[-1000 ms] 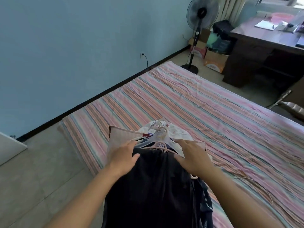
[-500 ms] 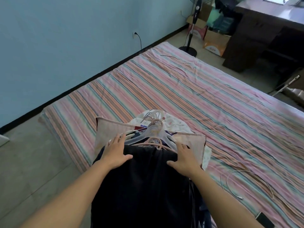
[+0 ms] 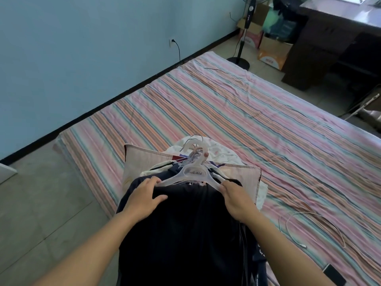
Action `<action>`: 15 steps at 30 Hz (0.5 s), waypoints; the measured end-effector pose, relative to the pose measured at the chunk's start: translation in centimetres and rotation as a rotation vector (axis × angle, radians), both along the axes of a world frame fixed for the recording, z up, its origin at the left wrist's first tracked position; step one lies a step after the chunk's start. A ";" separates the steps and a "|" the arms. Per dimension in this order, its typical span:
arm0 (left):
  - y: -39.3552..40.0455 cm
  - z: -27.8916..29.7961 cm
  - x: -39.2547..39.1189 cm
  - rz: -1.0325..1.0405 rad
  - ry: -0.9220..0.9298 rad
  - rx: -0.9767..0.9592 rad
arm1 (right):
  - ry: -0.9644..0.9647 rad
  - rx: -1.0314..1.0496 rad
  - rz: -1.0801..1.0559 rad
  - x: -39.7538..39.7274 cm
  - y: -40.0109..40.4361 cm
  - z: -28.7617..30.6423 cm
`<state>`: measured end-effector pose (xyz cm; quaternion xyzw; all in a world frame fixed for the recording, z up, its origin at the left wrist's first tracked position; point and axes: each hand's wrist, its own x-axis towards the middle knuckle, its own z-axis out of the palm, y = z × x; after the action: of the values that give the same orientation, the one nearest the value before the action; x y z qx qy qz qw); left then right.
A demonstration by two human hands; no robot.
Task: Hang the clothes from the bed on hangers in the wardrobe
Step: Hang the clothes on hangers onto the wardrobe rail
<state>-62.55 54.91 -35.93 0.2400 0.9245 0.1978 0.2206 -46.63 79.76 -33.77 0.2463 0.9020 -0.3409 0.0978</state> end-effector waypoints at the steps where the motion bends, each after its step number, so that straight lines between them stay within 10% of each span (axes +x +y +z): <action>1: -0.3 0.3 0.2 0.022 -0.039 0.063 | 0.006 0.019 0.008 0.1 0.0 0.3; 15: -5.6 12.1 3.0 0.170 0.122 0.384 | 0.172 0.077 0.034 2.1 -4.1 12.5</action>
<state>-59.52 49.27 -23.87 0.2101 0.8985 0.3731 0.0970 -44.50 75.66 -21.22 0.2042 0.9235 -0.3242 0.0162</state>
